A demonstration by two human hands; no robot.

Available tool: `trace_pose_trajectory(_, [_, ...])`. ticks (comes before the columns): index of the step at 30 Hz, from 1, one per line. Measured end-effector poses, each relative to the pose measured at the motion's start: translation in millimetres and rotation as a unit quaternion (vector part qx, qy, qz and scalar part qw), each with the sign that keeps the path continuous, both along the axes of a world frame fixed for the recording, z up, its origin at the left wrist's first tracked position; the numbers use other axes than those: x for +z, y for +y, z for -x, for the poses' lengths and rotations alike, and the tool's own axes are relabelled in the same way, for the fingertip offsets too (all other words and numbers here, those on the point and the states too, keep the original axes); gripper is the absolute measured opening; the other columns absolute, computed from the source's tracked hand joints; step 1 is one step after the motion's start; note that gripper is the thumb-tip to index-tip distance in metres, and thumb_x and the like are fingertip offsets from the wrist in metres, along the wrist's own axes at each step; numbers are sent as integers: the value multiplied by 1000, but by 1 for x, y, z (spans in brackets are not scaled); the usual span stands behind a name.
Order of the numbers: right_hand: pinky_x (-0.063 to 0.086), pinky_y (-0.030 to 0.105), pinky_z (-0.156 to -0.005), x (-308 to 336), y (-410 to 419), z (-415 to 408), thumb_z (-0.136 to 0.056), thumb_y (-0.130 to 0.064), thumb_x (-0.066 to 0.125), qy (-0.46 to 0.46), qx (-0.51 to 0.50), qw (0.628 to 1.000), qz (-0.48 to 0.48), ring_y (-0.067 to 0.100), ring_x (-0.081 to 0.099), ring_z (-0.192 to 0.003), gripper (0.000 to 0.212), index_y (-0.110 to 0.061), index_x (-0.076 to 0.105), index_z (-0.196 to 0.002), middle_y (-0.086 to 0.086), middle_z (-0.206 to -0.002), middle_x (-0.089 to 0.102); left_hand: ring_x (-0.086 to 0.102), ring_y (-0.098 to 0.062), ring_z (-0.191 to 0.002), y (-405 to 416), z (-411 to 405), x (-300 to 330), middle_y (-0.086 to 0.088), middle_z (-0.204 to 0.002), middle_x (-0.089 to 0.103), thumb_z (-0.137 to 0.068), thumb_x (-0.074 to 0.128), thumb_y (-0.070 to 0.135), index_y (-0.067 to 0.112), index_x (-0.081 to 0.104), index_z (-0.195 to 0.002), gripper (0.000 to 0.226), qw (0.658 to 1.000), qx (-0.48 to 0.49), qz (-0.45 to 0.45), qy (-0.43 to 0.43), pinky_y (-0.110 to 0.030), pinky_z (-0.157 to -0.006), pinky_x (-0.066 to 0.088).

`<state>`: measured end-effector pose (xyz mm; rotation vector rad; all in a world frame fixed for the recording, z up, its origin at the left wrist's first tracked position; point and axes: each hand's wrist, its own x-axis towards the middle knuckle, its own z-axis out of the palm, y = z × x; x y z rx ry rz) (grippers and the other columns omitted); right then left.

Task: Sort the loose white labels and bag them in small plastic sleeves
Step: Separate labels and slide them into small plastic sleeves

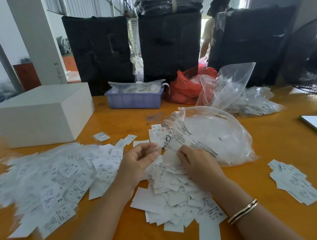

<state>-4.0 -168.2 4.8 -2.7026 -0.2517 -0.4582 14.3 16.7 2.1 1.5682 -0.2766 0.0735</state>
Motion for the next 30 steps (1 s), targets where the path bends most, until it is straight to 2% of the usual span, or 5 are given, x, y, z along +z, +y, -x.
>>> trace_pose_trajectory(4, [46,28,-65,1,-1,1,-98,-26,44,20,14,998,-53,11,55,-75,8,-26,52,-98,-8,-82,60,65,3,-91,1,-1,-1,18,-93,72,-85,67,11,28,67,-100,22,1000,0,0,2,-7,-70,48])
trace_pose_trajectory(10, [39,11,-76,1,-2,-2,-86,-3,58,41,56,973,-219,-3,50,-94,45,-44,64,-69,-26,-108,48,65,2,-94,2,-2,0,13,-98,72,-84,69,15,30,68,-101,23,1000,8,17,15,-10,-70,50])
trace_pose_trajectory(15, [35,8,-48,0,-5,-3,-89,-1,55,37,42,928,-368,0,47,-52,52,-47,68,-68,-23,-78,67,63,8,-90,2,0,3,20,-96,71,-83,70,20,31,70,-100,21,1000,12,5,14,-3,-65,45])
trace_pose_trajectory(24, [44,8,-52,2,-4,-1,-93,-20,57,111,31,935,-335,7,60,-61,21,-38,68,-94,-17,-80,65,64,7,-91,1,0,4,20,-94,72,-82,70,16,32,70,-97,21,1000,0,18,17,-3,-65,45])
trace_pose_trajectory(30, [40,10,-45,1,-6,-5,-88,-7,63,123,4,928,-352,-6,53,-57,57,-37,40,-132,-10,-87,54,64,8,-92,2,1,3,21,-95,72,-81,71,19,32,70,-97,21,1000,-5,8,13,-3,-65,45])
